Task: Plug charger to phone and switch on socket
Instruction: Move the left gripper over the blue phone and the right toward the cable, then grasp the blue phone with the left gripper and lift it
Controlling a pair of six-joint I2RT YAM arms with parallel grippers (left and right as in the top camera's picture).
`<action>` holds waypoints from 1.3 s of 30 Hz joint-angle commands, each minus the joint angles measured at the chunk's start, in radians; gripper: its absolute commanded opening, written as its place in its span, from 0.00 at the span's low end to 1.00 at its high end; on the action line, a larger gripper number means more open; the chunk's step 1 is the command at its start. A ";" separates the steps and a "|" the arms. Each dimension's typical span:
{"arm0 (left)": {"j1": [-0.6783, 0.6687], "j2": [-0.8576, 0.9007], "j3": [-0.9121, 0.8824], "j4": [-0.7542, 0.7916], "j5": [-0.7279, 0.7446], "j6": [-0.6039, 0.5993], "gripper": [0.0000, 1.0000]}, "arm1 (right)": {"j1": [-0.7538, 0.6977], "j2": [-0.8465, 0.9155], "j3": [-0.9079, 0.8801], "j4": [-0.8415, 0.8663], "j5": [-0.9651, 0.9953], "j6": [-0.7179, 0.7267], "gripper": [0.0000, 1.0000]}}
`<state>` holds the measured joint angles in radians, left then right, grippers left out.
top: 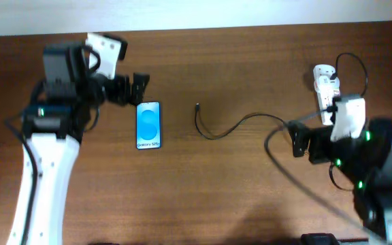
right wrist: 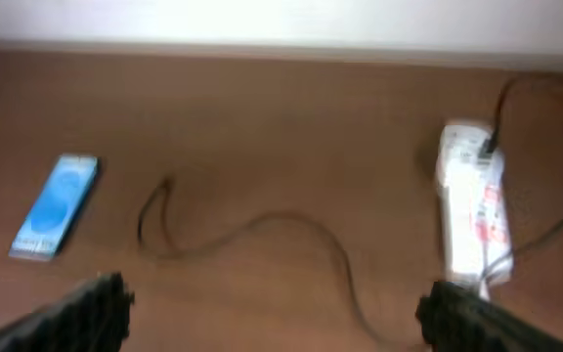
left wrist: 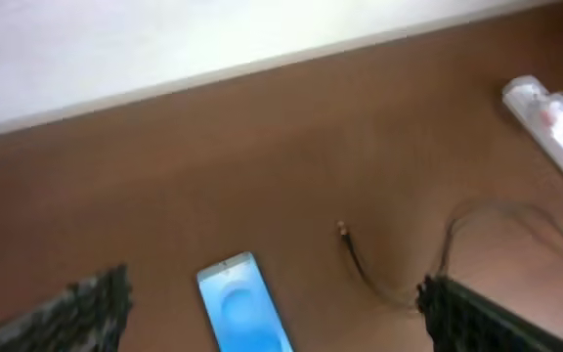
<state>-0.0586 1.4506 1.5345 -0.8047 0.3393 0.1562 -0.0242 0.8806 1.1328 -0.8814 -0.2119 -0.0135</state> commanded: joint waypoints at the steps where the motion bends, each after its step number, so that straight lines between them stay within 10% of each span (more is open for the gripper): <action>1: 0.003 0.148 0.193 -0.185 0.013 0.018 0.99 | 0.005 0.200 0.179 -0.165 -0.020 0.048 0.98; 7: -0.020 0.237 0.188 -0.201 -0.033 0.002 0.99 | 0.005 0.476 0.203 -0.174 -0.185 0.037 0.98; 12: -0.099 0.446 0.188 -0.232 -0.270 -0.328 0.99 | 0.005 0.551 0.203 -0.182 -0.188 0.037 0.98; 21: -0.144 0.745 0.184 -0.270 -0.211 -0.331 0.99 | 0.005 0.551 0.203 -0.178 -0.188 0.037 0.98; 36: -0.127 0.760 0.048 -0.138 -0.287 -0.270 1.00 | 0.005 0.551 0.201 -0.186 -0.184 0.037 0.98; 39: -0.127 0.760 0.048 -0.130 -0.287 -0.275 0.75 | 0.005 0.551 0.201 -0.186 -0.184 0.037 0.98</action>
<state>-0.1886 2.1895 1.6135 -0.9474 -0.0002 -0.1291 -0.0242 1.4300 1.3170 -1.0676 -0.3874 0.0254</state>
